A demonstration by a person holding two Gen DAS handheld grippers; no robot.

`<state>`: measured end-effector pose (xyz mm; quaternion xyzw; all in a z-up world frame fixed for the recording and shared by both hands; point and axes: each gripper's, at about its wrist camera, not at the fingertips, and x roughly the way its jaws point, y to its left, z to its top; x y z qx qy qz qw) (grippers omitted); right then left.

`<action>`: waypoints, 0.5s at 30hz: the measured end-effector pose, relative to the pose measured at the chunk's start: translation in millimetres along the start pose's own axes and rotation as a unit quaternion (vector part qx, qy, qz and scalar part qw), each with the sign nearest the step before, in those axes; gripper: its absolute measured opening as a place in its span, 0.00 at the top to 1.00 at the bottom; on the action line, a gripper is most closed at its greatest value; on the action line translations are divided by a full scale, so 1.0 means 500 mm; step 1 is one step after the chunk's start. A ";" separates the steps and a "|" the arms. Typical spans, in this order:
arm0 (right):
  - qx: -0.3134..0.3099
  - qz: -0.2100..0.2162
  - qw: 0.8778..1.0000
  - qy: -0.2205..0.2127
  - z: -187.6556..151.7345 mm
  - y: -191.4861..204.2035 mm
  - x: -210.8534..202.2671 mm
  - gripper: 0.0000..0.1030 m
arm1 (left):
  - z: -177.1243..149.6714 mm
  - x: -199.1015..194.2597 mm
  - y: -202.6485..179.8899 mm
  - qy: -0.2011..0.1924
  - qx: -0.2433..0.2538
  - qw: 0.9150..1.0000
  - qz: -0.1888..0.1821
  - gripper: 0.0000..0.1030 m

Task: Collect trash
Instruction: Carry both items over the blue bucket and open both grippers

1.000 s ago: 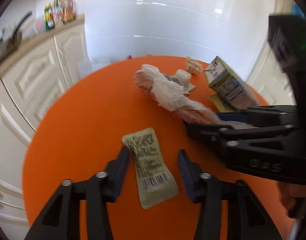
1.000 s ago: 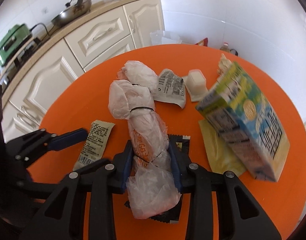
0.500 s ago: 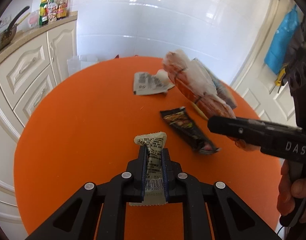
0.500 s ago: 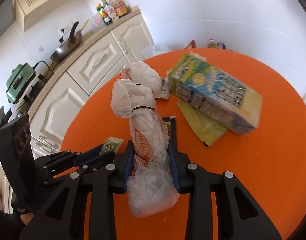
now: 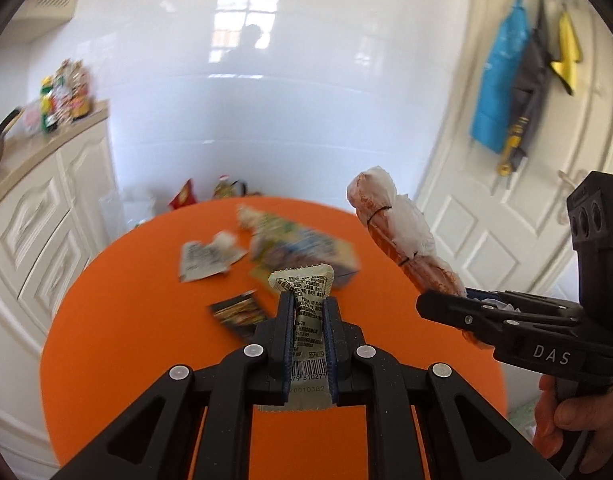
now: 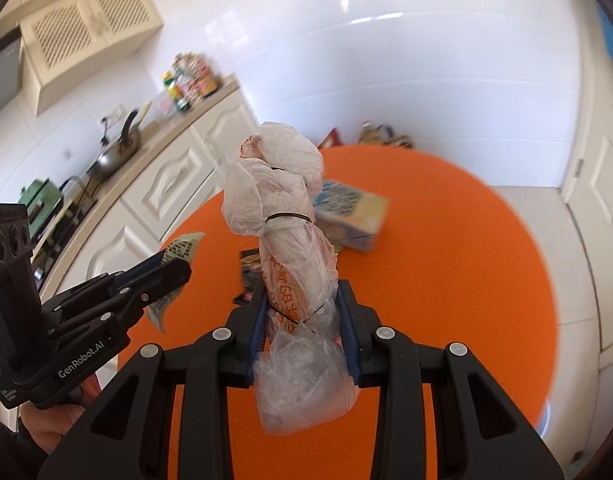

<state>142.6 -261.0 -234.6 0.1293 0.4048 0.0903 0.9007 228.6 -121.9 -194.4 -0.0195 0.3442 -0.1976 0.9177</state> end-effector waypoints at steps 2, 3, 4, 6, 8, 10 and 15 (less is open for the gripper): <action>0.011 -0.014 1.000 -0.017 -0.006 -0.024 -0.042 0.69 | 0.002 -0.011 -0.039 -0.004 0.014 1.000 -0.017 0.91; 0.019 -0.024 0.999 -0.027 -0.010 -0.041 -0.069 0.69 | 0.004 -0.014 -0.057 -0.006 0.022 0.999 -0.026 0.91; 0.025 -0.032 0.999 -0.034 -0.014 -0.055 -0.090 0.69 | 0.007 -0.015 -0.076 -0.008 0.029 0.999 -0.034 0.91; 0.040 -0.051 0.997 -0.053 -0.026 -0.091 -0.142 0.69 | 0.009 -0.020 -0.115 -0.011 0.044 0.998 -0.054 0.91; 0.053 -0.071 0.994 -0.065 -0.038 -0.122 -0.181 0.69 | 0.012 -0.023 -0.166 -0.012 0.060 0.995 -0.075 0.91; 0.074 -0.093 0.990 -0.079 -0.056 -0.165 -0.227 0.69 | 0.014 -0.027 -0.222 -0.012 0.079 0.992 -0.098 0.91; 0.116 -0.143 0.977 -0.103 -0.106 -0.262 -0.328 0.69 | 0.024 -0.002 -0.334 -0.004 0.114 0.982 -0.148 0.91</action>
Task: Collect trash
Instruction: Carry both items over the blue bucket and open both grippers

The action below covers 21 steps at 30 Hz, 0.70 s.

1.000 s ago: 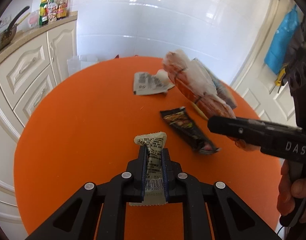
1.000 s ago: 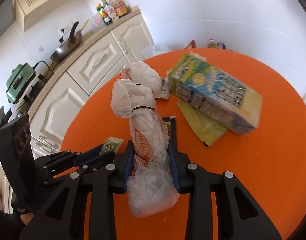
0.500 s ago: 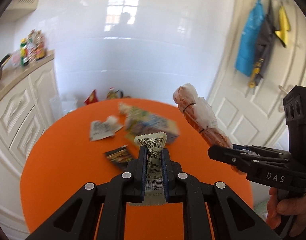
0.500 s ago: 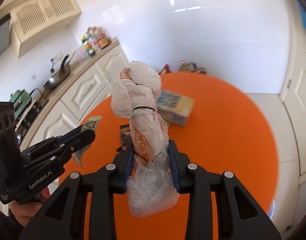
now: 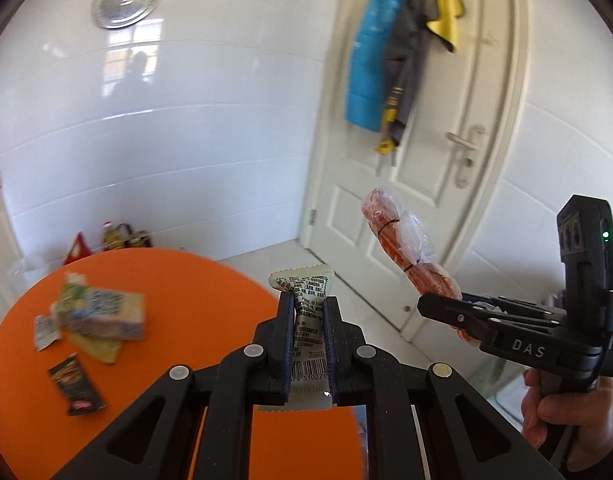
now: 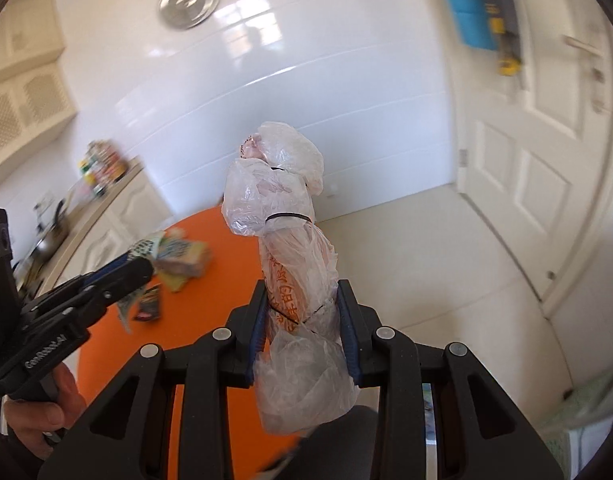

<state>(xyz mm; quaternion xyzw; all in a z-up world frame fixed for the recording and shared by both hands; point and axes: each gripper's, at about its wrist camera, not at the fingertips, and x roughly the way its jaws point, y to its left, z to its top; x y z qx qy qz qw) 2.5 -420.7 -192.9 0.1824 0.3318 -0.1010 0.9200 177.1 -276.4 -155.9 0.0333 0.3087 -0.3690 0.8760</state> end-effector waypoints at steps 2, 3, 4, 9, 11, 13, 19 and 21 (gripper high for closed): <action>0.021 -0.027 0.999 -0.006 -0.009 -0.063 -0.027 0.69 | 0.002 0.020 -0.041 0.011 0.011 1.000 -0.026 0.91; 0.029 -0.034 0.999 -0.007 -0.012 -0.085 -0.035 0.69 | 0.007 0.041 -0.054 0.018 0.021 0.999 -0.037 0.91; 0.040 -0.045 0.998 -0.007 -0.017 -0.115 -0.044 0.69 | 0.003 0.056 -0.075 0.029 0.024 0.998 -0.051 0.91; 0.088 -0.088 0.992 0.006 -0.057 -0.244 -0.054 0.69 | -0.018 0.141 -0.143 0.087 0.032 0.991 -0.096 0.91; 0.111 -0.097 0.989 0.018 -0.078 -0.292 -0.038 0.69 | -0.029 0.183 -0.164 0.109 0.039 0.988 -0.105 0.91; 0.130 -0.100 0.986 0.030 -0.099 -0.340 -0.026 0.68 | -0.040 0.230 -0.181 0.135 0.041 0.984 -0.111 0.91; 0.183 -0.106 0.974 0.080 -0.163 -0.452 0.061 0.68 | -0.104 0.366 -0.204 0.222 0.035 0.968 -0.107 0.90; 0.200 -0.103 0.969 0.097 -0.183 -0.480 0.095 0.68 | -0.113 0.404 -0.202 0.246 0.033 0.963 -0.102 0.90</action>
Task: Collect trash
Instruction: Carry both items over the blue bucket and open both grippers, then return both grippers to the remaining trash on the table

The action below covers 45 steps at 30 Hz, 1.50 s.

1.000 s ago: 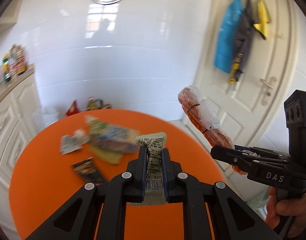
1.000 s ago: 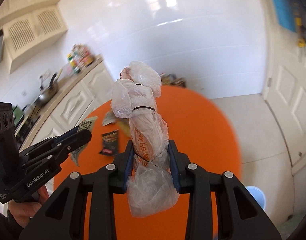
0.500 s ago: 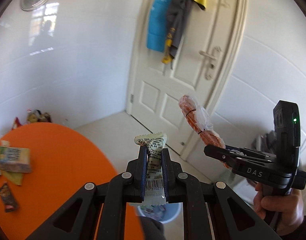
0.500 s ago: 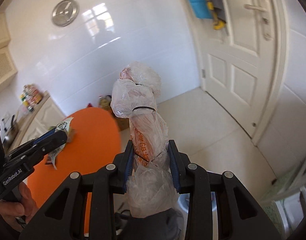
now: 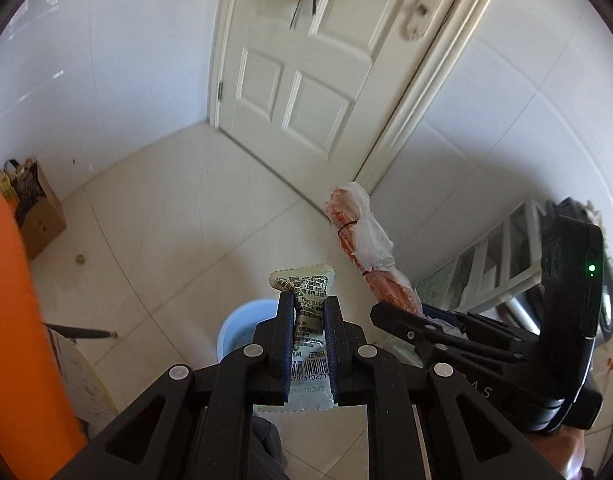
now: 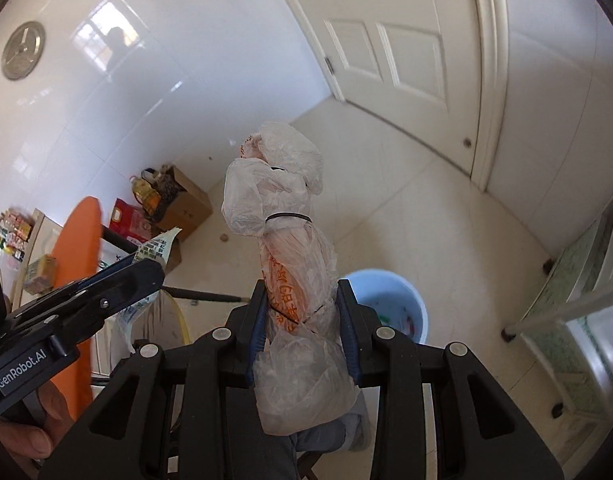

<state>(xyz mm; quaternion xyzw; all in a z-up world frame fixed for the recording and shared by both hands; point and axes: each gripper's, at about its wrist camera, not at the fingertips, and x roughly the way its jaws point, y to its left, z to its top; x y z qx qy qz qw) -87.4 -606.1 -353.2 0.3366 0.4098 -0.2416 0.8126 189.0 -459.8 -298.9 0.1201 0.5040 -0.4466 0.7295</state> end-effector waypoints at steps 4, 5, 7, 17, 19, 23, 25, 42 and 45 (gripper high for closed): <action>0.027 -0.006 0.999 0.029 -0.006 -0.040 0.068 0.66 | 0.025 0.062 0.003 0.042 -0.002 0.999 0.008 0.86; 0.032 -0.008 0.999 0.034 -0.006 -0.048 0.080 0.65 | 0.030 0.077 0.006 0.054 -0.001 0.999 0.010 0.84; 0.040 -0.014 0.998 0.050 -0.009 -0.069 0.110 0.60 | 0.045 0.098 0.004 0.069 0.004 0.998 0.013 0.65; 0.077 -0.042 0.995 0.044 -0.023 -0.116 0.121 0.00 | 0.145 0.125 -0.024 0.049 0.006 0.997 0.056 0.23; 0.079 -0.059 0.995 0.032 -0.023 -0.114 0.107 0.00 | 0.143 0.106 -0.033 0.032 0.016 0.997 0.067 0.18; 0.073 -0.080 0.994 0.018 -0.022 -0.090 0.069 0.00 | 0.095 0.034 -0.061 0.002 0.032 0.996 0.082 0.17; 0.069 -0.079 0.994 0.007 -0.020 -0.074 0.047 0.00 | 0.067 -0.012 -0.067 -0.018 0.039 0.995 0.085 0.17; -0.079 -0.022 0.987 -0.140 0.011 0.304 -0.221 0.00 | -0.158 -0.481 0.044 -0.204 -0.008 0.973 0.110 0.04; -0.109 -0.006 0.981 -0.158 0.003 0.375 -0.250 0.00 | -0.215 -0.554 0.077 -0.236 -0.020 0.963 0.133 0.01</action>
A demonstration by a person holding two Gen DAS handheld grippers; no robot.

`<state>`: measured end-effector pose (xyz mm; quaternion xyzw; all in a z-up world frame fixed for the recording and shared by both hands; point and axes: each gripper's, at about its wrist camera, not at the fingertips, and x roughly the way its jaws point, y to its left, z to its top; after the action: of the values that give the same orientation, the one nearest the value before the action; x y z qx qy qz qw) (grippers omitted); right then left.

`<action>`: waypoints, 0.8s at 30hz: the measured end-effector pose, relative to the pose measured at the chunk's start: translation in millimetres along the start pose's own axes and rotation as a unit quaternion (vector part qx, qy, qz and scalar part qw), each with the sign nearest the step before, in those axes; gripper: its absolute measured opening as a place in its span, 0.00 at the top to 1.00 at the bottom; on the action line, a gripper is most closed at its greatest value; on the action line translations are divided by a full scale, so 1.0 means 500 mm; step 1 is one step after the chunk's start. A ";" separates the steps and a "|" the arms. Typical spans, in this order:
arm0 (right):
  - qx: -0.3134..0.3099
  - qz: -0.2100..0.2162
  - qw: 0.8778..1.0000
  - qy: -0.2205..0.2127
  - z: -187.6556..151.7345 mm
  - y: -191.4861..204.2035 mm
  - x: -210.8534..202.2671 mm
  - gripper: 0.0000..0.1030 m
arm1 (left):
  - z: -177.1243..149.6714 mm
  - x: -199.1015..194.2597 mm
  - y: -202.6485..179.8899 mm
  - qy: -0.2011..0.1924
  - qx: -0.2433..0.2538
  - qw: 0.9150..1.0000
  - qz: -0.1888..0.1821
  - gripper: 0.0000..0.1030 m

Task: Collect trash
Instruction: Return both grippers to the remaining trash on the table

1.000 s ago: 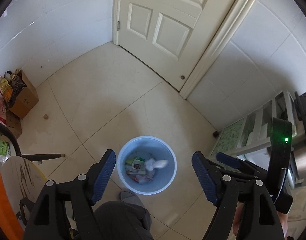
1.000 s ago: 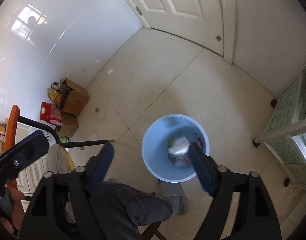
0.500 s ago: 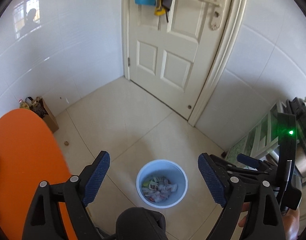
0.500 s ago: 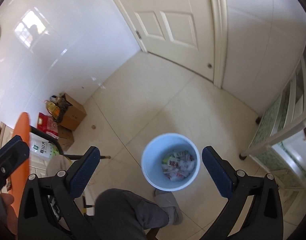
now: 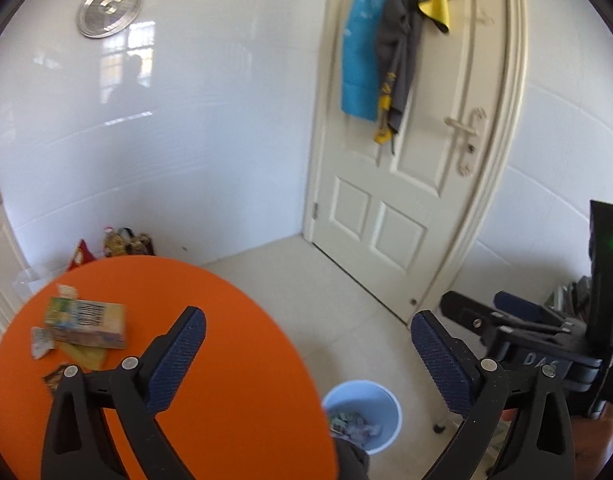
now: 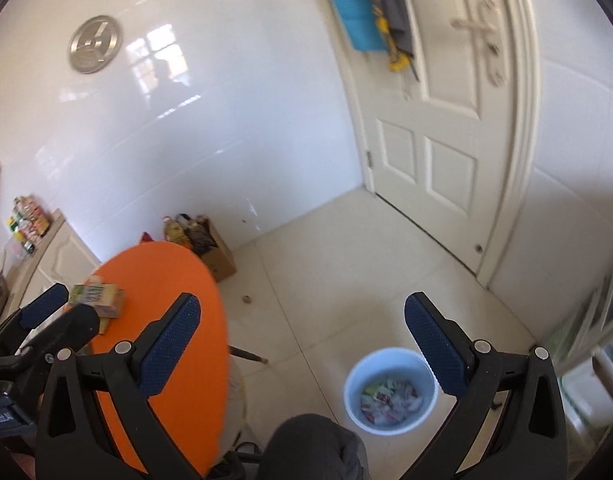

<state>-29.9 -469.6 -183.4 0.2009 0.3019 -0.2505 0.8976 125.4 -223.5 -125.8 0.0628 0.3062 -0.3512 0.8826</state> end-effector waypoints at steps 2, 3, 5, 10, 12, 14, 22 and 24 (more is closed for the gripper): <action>-0.018 0.013 1.000 -0.014 0.007 0.049 -0.016 0.00 | -0.014 -0.045 0.034 -0.016 -0.013 1.000 0.016 0.01; -0.026 0.020 0.999 -0.021 0.012 0.073 -0.025 0.00 | -0.022 -0.066 0.050 -0.023 -0.021 0.999 0.024 0.01; -0.045 0.036 0.998 -0.034 0.018 0.124 -0.039 0.00 | -0.040 -0.113 0.092 -0.038 -0.040 0.998 0.041 0.01; -0.073 0.066 0.994 -0.048 0.021 0.215 -0.055 0.00 | -0.088 -0.219 0.176 -0.068 -0.081 0.991 0.081 0.01; -0.086 0.078 0.992 -0.053 0.017 0.248 -0.066 0.00 | -0.103 -0.245 0.195 -0.080 -0.089 0.988 0.098 0.01; -0.099 0.087 0.990 -0.059 0.011 0.285 -0.075 0.00 | -0.125 -0.275 0.210 -0.090 -0.096 0.984 0.119 0.01; -0.177 0.141 0.971 -0.077 -0.036 0.448 -0.115 0.00 | -0.222 -0.377 0.257 -0.109 -0.123 0.965 0.203 0.01; -0.199 0.150 0.966 -0.077 -0.053 0.485 -0.119 0.00 | -0.243 -0.371 0.257 -0.102 -0.132 0.962 0.217 0.01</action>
<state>55.5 -243.9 -113.9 0.0417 0.2423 -0.0631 0.9672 44.8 19.8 -128.8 -0.0256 0.2377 -0.1119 0.9645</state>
